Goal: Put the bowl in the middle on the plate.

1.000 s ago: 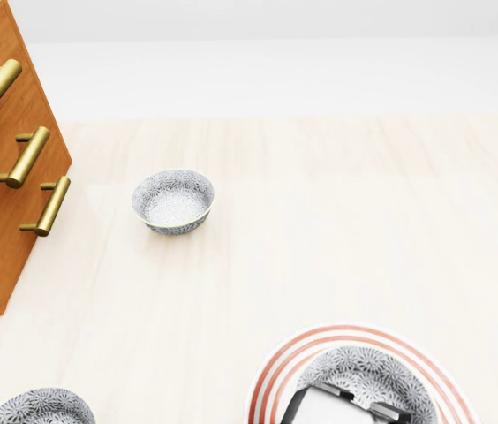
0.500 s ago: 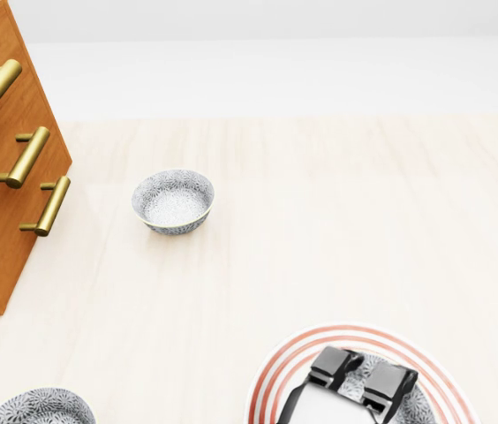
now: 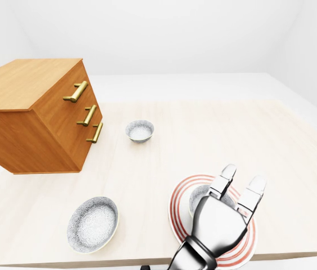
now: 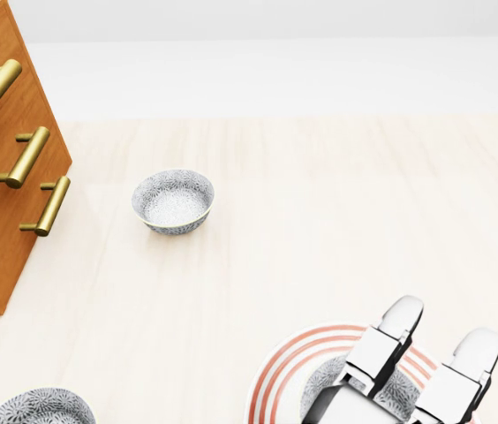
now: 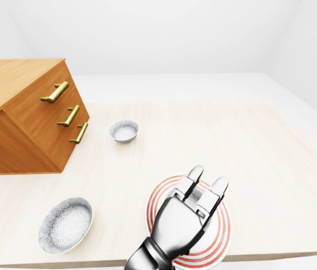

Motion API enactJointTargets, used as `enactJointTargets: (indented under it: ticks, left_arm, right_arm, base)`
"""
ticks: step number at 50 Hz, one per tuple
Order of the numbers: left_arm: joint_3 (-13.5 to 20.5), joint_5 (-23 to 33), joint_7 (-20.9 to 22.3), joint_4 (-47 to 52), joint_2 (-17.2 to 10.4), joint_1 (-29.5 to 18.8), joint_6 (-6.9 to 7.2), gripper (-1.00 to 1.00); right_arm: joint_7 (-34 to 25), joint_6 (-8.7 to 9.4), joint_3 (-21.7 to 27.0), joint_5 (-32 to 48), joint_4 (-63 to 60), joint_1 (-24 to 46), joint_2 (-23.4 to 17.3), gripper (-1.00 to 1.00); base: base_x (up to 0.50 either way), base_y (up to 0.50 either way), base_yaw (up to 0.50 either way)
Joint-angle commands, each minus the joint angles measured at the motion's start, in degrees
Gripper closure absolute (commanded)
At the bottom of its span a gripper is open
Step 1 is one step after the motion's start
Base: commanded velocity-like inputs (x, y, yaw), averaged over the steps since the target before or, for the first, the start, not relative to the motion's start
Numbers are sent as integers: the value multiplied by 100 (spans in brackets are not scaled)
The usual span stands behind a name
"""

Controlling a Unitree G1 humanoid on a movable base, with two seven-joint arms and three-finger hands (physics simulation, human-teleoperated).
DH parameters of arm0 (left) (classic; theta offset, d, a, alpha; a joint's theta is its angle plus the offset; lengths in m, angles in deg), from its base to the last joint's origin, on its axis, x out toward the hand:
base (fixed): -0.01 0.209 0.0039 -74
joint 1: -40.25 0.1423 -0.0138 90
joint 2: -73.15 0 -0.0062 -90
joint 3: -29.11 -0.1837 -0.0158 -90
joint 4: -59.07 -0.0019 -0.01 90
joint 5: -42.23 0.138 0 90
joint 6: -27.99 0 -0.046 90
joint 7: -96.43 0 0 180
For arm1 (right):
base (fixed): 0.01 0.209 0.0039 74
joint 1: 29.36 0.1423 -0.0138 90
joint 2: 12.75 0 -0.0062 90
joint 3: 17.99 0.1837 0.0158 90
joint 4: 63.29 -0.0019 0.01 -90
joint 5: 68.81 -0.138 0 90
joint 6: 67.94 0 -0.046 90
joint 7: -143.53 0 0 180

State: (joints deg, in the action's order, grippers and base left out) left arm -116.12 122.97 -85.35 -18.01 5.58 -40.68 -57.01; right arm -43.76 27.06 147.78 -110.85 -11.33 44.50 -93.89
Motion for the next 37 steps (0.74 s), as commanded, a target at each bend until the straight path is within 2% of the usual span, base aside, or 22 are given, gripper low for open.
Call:
enactJointTargets:
  ticks: [1, 7, 12, 18, 24, 30, 34, 35, 37]
  left_arm:
    - [-293, 778, 1517, 1834, -25, -30, 0, -100]
    - [-166, 1198, 2293, 2418, 238, -241, 0, -100]
    - [-43, 1308, 2580, 2661, 325, -294, 0, -100]
    - [307, 1435, 2908, 2838, 493, -472, 0, -100]
    - [753, 1480, 3149, 2931, 659, -691, 0, -100]
    - [1268, 1603, 3484, 3087, 1008, -1061, 0, -100]
    - [1723, 1618, 3686, 3205, 1234, -1366, 0, -100]
    - [1924, 1604, 3793, 3286, 1328, -1511, 0, -100]
    - [2137, 1582, 3946, 3359, 1357, -1646, 0, -100]
  right_arm:
    - [-5, 0, -16, 32, -12, 4, 15, -100]
    - [-26, 0, -61, 85, 24, 13, 36, -100]
    - [32, 0, -10, 8, -60, 0, 9, -100]
    - [-5, 0, -46, 64, -11, 9, 33, -100]
    - [-4, 0, -32, 55, -22, 5, 29, -100]
    - [-17, 0, -38, 69, 0, 6, 39, -100]
    - [11, 0, -11, 27, -6, 2, 28, -100]
    - [24, 0, 24, -21, -26, -6, 20, -100]
    - [42, 0, 41, -45, -35, -11, 11, -100]
  base:
    - [0, 0, 0]
    - [0, 0, 0]
    - [0, 0, 0]
    - [0, 0, 0]
    - [0, 0, 0]
    - [0, 0, 0]
    - [0, 0, 0]
    - [0, 0, 0]
    - [0, 0, 0]
